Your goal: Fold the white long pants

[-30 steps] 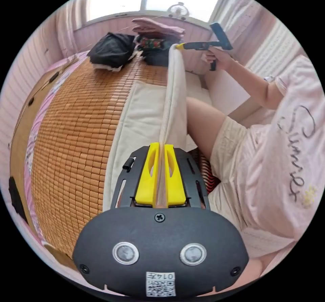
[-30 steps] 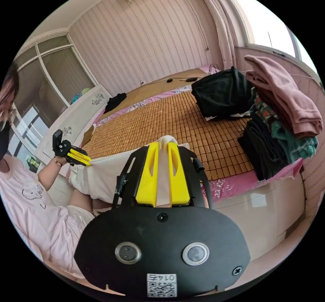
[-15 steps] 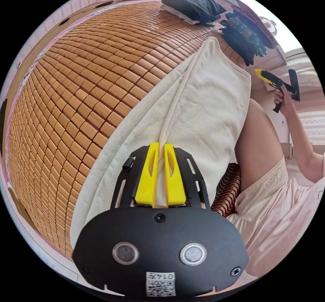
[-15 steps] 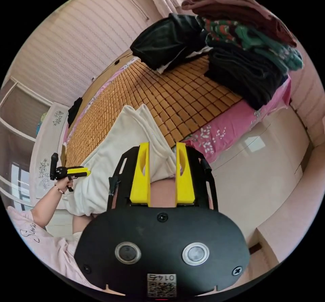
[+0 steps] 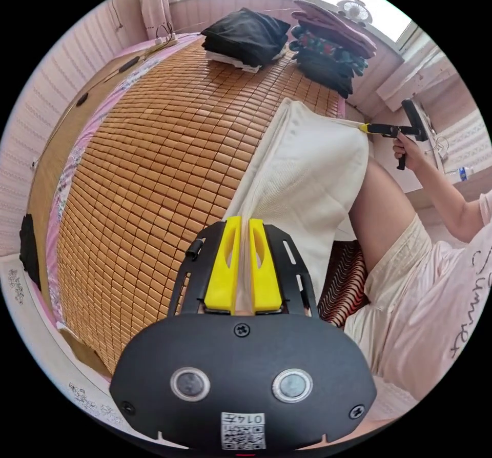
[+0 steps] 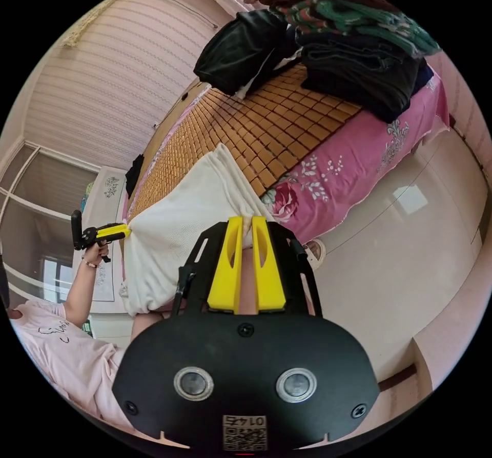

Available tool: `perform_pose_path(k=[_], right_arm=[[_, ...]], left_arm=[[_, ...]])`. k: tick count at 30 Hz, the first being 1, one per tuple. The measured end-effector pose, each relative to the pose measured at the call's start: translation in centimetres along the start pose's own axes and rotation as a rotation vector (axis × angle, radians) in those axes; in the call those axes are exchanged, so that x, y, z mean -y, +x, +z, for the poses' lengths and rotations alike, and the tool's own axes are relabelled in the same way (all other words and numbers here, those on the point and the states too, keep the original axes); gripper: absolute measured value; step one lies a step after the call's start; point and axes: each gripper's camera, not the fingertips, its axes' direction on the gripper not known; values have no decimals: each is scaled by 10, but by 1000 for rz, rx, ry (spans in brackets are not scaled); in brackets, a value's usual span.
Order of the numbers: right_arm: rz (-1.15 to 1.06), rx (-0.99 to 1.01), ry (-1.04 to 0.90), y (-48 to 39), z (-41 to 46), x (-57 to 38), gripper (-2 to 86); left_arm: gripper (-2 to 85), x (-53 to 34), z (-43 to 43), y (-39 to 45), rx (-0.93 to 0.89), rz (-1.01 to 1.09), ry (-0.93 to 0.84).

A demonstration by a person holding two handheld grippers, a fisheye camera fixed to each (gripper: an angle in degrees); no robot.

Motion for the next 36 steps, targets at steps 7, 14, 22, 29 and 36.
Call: perform_pose_path(k=[7, 14, 22, 29, 36], right_arm=[[-76, -240, -34, -33, 8, 30, 80], [-296, -72, 106, -108, 71, 104, 118], [-215, 15, 122, -104, 103, 129, 34], [-148, -14, 57, -108, 167, 139, 54], [-381, -261, -36, -162, 160, 57, 8]], left_arm=[[36, 2, 81, -9, -101, -132, -163], [32, -16, 69, -15, -156, -218, -120], [32, -25, -8, -1, -148, -36, -27], [48, -30, 55, 10, 10, -44, -159], [97, -99, 9, -8, -149, -194, 16]])
